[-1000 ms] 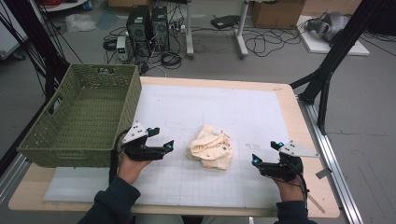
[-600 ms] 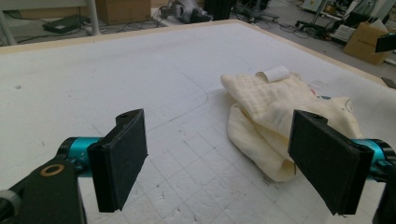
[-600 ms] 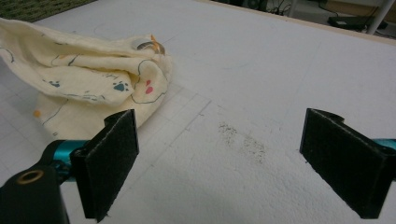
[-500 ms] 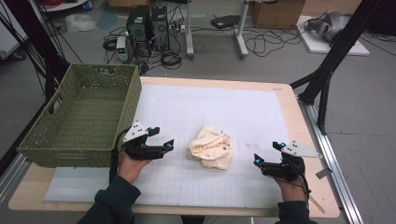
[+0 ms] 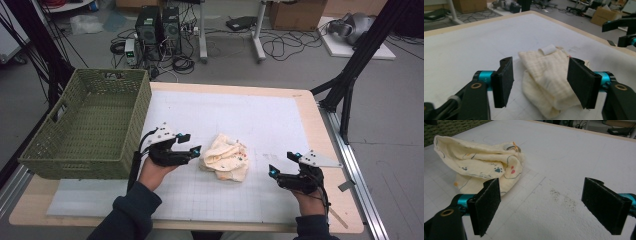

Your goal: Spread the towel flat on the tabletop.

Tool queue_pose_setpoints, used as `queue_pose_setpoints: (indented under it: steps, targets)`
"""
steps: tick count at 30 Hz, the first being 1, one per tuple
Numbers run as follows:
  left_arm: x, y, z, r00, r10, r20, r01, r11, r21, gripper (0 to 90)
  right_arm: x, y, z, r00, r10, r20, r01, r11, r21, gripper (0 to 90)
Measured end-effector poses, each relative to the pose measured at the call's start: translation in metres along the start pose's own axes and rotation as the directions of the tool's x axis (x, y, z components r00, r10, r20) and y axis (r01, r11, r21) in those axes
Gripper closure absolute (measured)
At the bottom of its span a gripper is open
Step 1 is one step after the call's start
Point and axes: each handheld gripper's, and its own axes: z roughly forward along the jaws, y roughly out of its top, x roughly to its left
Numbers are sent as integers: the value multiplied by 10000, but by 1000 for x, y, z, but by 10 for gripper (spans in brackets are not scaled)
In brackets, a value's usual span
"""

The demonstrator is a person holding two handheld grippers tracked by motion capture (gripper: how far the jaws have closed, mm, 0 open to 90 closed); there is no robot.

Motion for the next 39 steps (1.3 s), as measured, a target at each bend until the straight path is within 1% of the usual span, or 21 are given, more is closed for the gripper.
queue_pose_setpoints:
  steps: [2, 5, 7, 8, 9, 10, 11, 13, 15, 16, 17, 18, 21, 23, 26, 29, 34, 35, 37, 38, 39]
  targets:
    - [-7, 5, 15, 9995, 74, 307, -81, 9997, 247, 415, -1, -1, 0, 10000, 6, 39, -6, 10000, 28, 151]
    - [-12, 6, 25, 9987, 285, 419, -309, 9979, 577, 414, -1, -2, 0, 10000, 38, -1, -38, 9999, 105, 162]
    - [-18, 4, 34, 9977, 638, 228, -660, 9912, 1147, 410, -1, -2, 0, 10000, 54, -33, -54, 9999, 138, 162]
    - [-20, 2, 37, 9968, 738, 309, -775, 9866, 1433, 410, -1, -2, 0, 10000, 81, -20, -81, 9998, 170, 163]
    - [-22, 1, 40, 9954, 887, 370, -936, 9814, 1673, 498, 0, -2, 0, 9999, 56, 127, -59, 9998, 197, 223]
    - [-23, -1, 42, 9933, 1105, 347, -1151, 9754, 1879, 498, 0, -2, 0, 9999, 56, 127, -59, 9998, 197, 223]
    - [-24, -2, 42, 9912, 1283, 333, -1324, 9699, 2043, 586, 0, -2, 0, 9998, 53, 182, -57, 9997, 218, 285]
    - [-23, -5, 42, 9895, 1414, 290, -1443, 9648, 2201, 788, 0, -1, 1, 9999, 11, 123, -14, 9998, 194, 301]
    - [-19, -6, 39, 9903, 1388, 62, -1369, 9671, 2144, 842, 3, 0, 2, 10000, -67, 28, 67, 9998, 162, 342]
    - [-15, -6, 34, 9908, 1319, -294, -1242, 9743, 1878, 844, 4, 1, 4, 10000, -98, -1, 98, 9998, 179, 355]
    - [-12, -5, 30, 9919, 1205, -392, -1126, 9801, 1632, 845, 5, 1, 5, 9999, -133, -56, 134, 9998, 170, 378]
    - [-12, -5, 30, 9919, 1205, -392, -1126, 9801, 1632, 845, 6, 2, 7, 9998, -188, -60, 190, 9996, 195, 396]
    - [-5, -4, 18, 9942, 902, -579, -840, 9912, 1024, 845, 8, 4, 12, 9995, -256, -190, 260, 9994, 232, 444]
    - [3, -7, 10, 9943, 751, -751, -678, 9931, 954, 844, 15, 7, 25, 9971, -469, -593, 493, 9980, 400, 479]
    - [8, -8, 7, 9938, 648, -900, -564, 9940, 937, 844, 24, 8, 36, 9940, -665, -866, 723, 9952, 666, 490]
    - [15, -9, 1, 9928, 466, -1101, -387, 9966, 730, 844, 37, 14, 55, 9839, -1129, -1389, 1274, 9868, 1003, 556]
    - [20, -10, -1, 9922, 327, -1205, -256, 9979, 595, 844, 46, 20, 74, 9800, -1224, -1570, 1406, 9838, 1108, 528]
    - [23, -10, -1, 9914, 211, -1289, -142, 9985, 538, 844, 52, 19, 87, 9802, -1282, -1511, 1491, 9794, 1360, 531]
    - [25, -11, -1, 9909, 88, -1341, -16, 9985, 539, 845, 54, 18, 91, 9801, -1327, -1479, 1550, 9764, 1507, 544]
    - [26, -11, -1, 9898, 17, -1426, 65, 9984, 568, 847, 58, 16, 101, 9751, -1536, -1598, 1838, 9632, 1960, 645]
    - [30, -12, 0, 9879, -142, -1543, 218, 9986, 482, 848, 60, 14, 106, 9707, -1756, -1642, 2103, 9511, 2261, 679]
